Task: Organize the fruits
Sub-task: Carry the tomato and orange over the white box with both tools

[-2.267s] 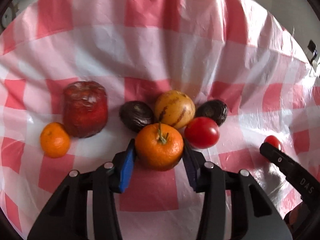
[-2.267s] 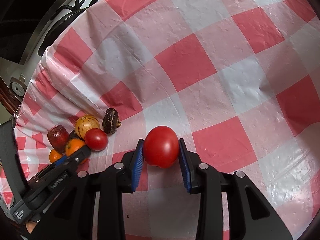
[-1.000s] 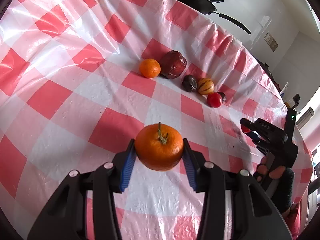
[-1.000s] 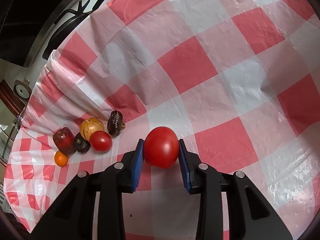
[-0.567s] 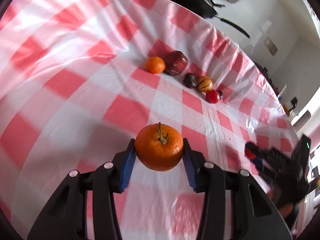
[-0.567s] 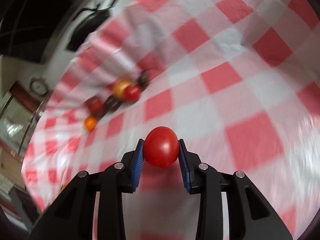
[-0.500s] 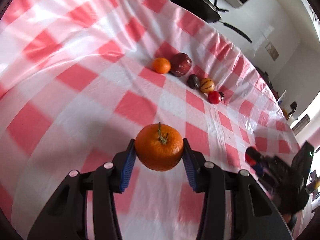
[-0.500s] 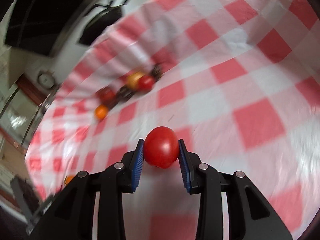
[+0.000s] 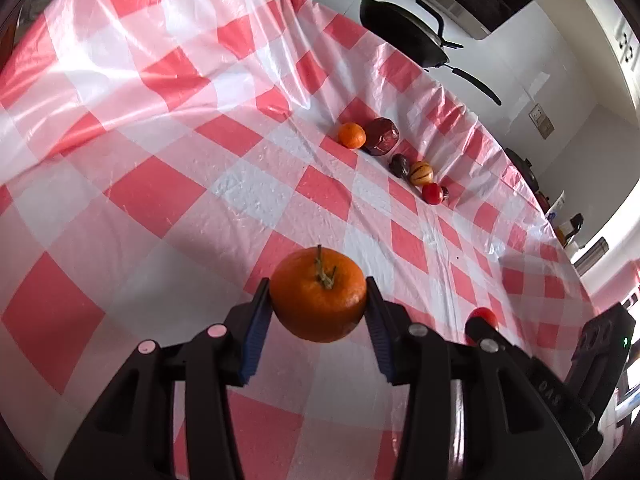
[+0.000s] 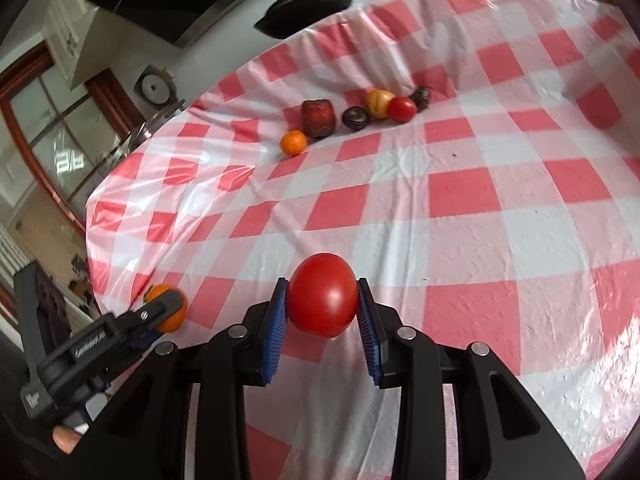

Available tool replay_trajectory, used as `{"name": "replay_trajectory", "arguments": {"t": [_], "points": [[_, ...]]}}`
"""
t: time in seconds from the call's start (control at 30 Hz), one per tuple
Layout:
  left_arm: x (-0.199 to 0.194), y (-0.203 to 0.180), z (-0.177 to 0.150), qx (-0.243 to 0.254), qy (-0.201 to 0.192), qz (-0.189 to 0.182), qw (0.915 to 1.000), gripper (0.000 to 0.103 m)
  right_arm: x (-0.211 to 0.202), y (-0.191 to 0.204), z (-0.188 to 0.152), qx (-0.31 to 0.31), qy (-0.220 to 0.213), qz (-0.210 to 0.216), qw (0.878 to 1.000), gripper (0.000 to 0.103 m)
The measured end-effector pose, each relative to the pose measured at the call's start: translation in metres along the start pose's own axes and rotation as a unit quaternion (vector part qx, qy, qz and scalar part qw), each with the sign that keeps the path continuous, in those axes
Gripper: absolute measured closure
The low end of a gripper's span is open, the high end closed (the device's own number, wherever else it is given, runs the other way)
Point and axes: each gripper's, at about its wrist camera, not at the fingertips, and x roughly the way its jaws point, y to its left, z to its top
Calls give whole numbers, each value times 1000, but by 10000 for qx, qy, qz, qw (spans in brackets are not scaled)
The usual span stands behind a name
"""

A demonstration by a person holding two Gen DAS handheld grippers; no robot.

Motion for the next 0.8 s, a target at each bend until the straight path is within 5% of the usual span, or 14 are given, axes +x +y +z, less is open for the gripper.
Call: {"name": "replay_trajectory", "arguments": {"t": [0.33,0.5,0.8], "points": [[-28,4,-18,194,-58,-43,9998,58,-7,15,-22,-331,346,261,9985,69],[-72,15,-35,462,-565,-199,9971,58,-13,43,-45,-790,504,449,9946,69],[-160,73,-69,714,-1127,103,9910,57,-10,97,-73,-1373,802,956,9826,69]]}}
